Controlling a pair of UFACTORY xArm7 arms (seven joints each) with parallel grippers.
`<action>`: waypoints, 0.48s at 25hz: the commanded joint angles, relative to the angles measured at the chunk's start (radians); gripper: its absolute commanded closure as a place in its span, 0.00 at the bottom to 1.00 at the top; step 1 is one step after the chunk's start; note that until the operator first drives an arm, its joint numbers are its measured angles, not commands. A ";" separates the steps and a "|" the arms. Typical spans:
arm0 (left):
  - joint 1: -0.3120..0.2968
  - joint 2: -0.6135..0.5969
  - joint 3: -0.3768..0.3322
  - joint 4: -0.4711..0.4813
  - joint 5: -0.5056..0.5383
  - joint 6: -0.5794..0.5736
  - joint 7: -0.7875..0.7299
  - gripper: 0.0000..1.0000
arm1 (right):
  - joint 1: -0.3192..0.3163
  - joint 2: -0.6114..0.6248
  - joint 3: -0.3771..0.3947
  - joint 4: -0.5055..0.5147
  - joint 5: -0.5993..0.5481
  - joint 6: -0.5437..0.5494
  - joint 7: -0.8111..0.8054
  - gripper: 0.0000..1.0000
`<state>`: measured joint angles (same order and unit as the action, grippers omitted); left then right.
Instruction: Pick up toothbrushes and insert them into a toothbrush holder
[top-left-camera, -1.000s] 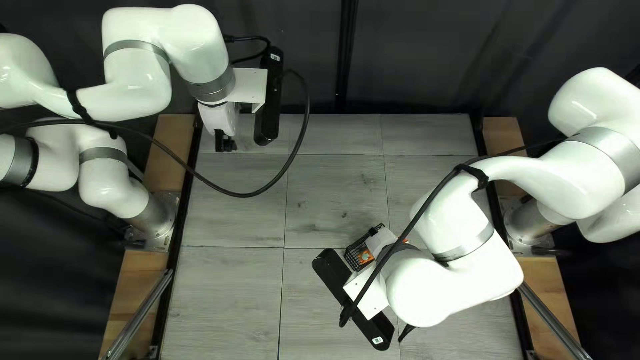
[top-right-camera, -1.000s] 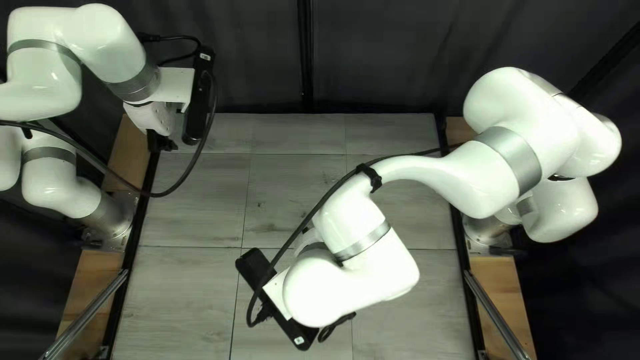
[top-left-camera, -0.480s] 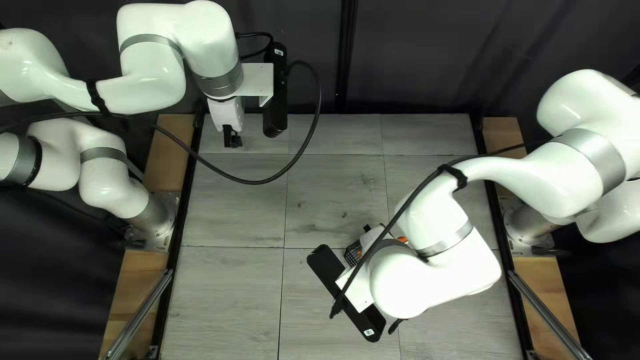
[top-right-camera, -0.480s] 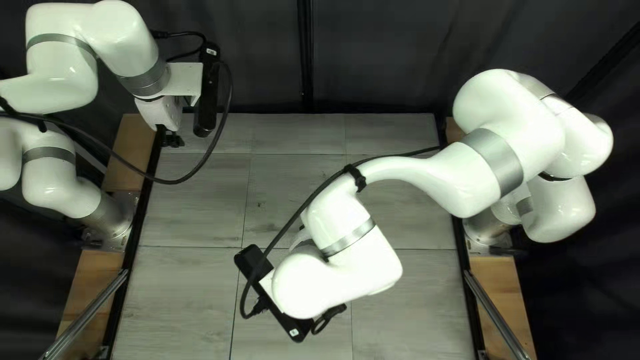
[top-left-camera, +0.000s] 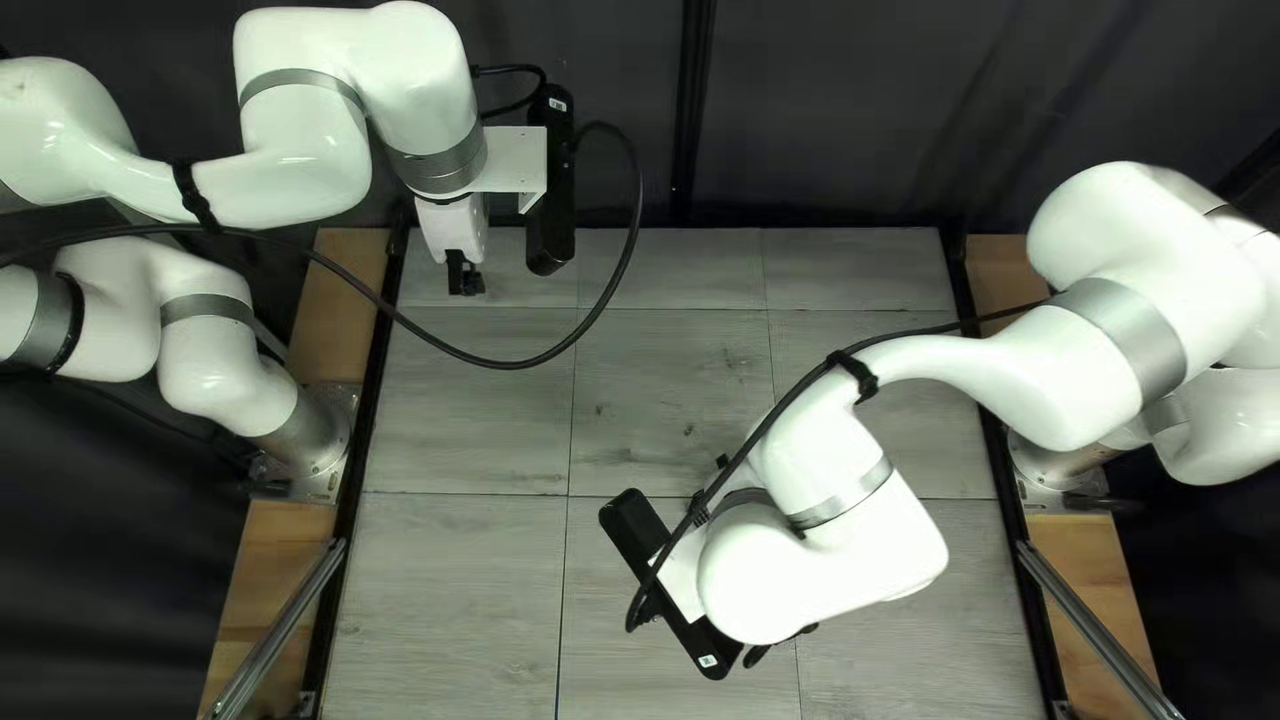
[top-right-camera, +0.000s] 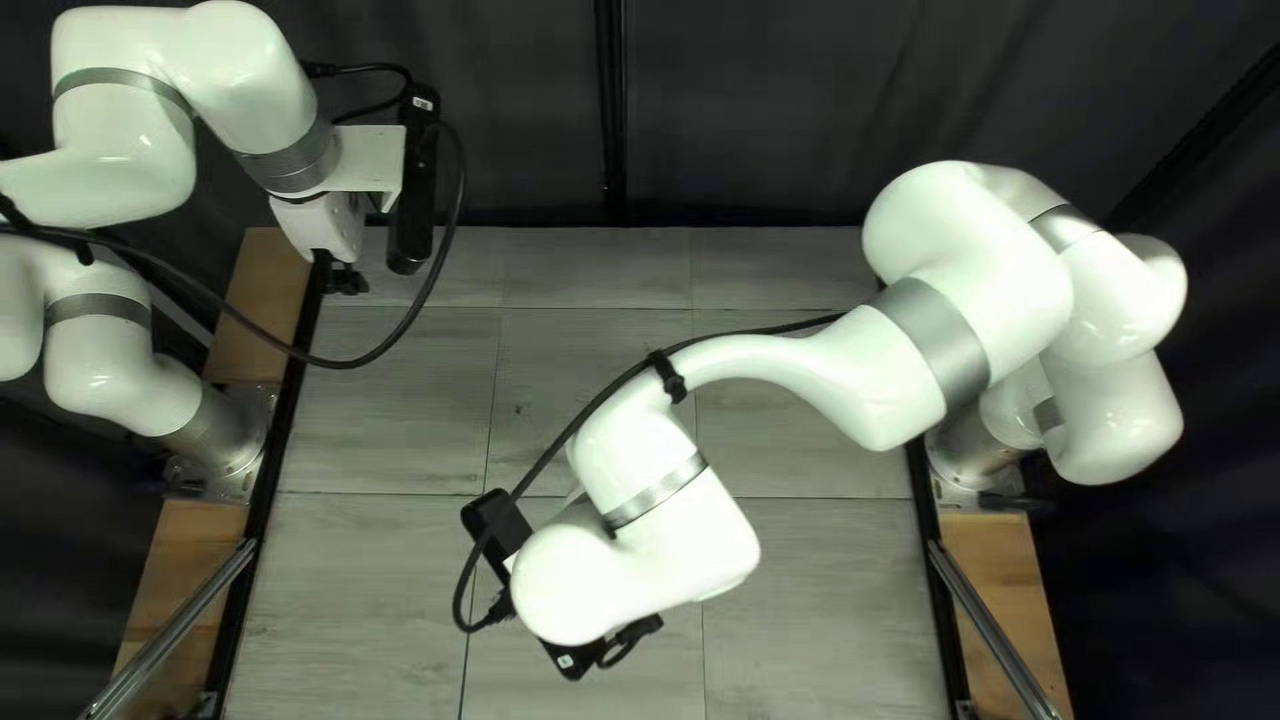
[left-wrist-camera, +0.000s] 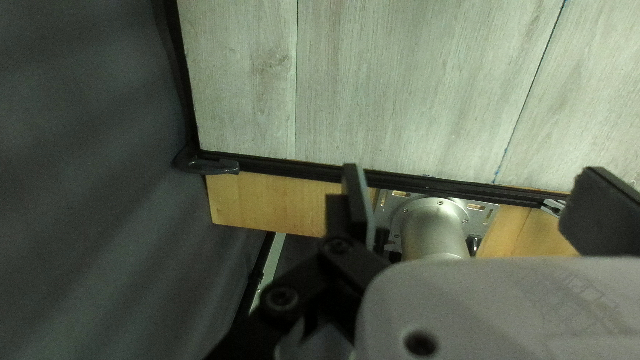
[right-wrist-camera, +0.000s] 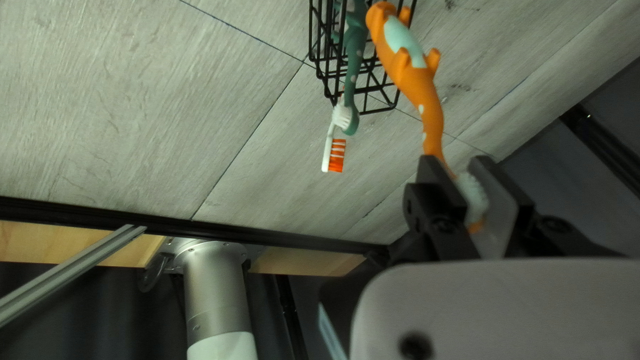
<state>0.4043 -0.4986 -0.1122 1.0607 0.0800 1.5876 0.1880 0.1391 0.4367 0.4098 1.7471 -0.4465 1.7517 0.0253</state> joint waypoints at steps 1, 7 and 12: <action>0.000 0.000 0.000 0.000 0.000 0.000 0.000 0.00 | 0.002 0.012 -0.004 0.007 -0.001 0.004 0.010 0.99; 0.000 0.000 0.000 0.000 0.000 0.000 0.000 0.00 | -0.009 0.009 -0.002 -0.019 0.008 -0.025 0.005 0.99; 0.000 0.000 0.000 0.000 0.000 0.000 0.000 0.00 | -0.017 0.002 0.000 -0.043 0.011 -0.051 -0.002 0.99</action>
<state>0.4043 -0.4986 -0.1121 1.0607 0.0800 1.5876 0.1880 0.1252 0.4398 0.4089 1.7116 -0.4368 1.7099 0.0267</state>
